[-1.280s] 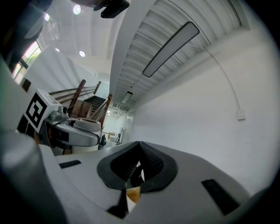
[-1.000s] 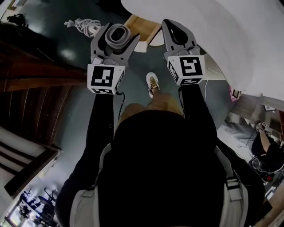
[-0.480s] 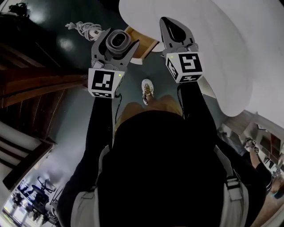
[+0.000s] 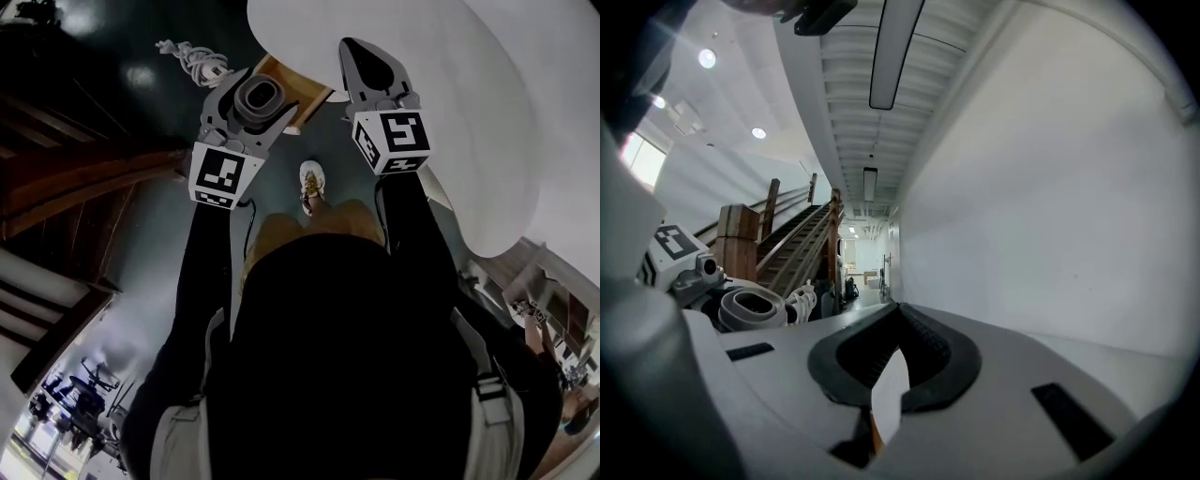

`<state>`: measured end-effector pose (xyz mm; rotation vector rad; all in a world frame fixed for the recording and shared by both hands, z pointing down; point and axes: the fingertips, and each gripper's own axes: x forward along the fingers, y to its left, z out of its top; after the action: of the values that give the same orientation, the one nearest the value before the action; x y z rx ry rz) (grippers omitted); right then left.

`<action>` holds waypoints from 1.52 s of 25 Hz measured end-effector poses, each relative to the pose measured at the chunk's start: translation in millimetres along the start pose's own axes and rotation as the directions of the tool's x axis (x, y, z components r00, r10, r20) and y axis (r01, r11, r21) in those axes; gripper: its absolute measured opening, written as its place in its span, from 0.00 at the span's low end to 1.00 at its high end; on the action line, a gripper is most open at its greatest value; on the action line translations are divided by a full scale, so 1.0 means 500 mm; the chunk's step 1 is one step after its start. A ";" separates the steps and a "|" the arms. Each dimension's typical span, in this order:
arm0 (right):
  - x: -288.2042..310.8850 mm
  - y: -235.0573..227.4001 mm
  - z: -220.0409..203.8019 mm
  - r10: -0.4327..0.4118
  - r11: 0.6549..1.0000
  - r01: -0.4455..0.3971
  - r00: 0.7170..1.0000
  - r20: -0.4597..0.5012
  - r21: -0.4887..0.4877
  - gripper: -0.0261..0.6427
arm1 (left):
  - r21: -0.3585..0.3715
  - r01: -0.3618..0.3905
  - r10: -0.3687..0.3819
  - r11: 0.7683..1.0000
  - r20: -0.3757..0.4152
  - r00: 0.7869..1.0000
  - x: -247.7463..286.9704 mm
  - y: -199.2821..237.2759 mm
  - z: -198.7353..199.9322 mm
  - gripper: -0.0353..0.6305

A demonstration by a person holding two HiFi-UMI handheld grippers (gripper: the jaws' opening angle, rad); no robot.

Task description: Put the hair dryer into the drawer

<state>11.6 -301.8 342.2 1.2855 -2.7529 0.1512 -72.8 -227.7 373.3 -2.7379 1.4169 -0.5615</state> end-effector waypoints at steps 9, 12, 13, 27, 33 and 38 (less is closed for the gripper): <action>0.011 -0.023 -0.044 0.002 1.000 -0.001 0.999 -0.042 0.029 0.08 | -0.052 0.094 -0.099 0.994 -0.107 0.989 0.040 -0.036 -0.097 0.61; 0.013 -0.027 -0.050 0.009 1.000 -0.007 0.999 -0.050 0.029 0.08 | -0.061 0.139 -0.147 0.988 -0.150 0.978 0.057 -0.048 -0.130 0.61; 0.014 -0.028 -0.053 0.009 1.000 -0.008 0.998 -0.054 0.029 0.08 | -0.064 0.157 -0.166 0.985 -0.165 0.972 0.061 -0.052 -0.143 0.61; 0.015 -0.064 -0.106 -0.004 0.999 0.007 0.993 -0.119 0.031 0.08 | -0.182 0.278 -0.327 0.943 -0.367 0.871 0.115 -0.095 -0.317 0.61; 0.010 -0.079 -0.123 -0.017 1.000 0.018 0.989 -0.147 0.011 0.08 | -0.249 0.355 -0.431 0.901 -0.432 0.792 0.135 -0.118 -0.378 0.61; 0.003 -0.090 -0.135 -0.030 0.999 0.032 0.986 -0.166 0.007 0.08 | -0.273 0.411 -0.493 0.870 -0.487 0.721 0.147 -0.138 -0.415 0.61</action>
<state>48.6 -322.8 411.4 1.2558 -2.5942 0.2567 -45.4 -212.7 602.1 -3.2211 0.8117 -1.4122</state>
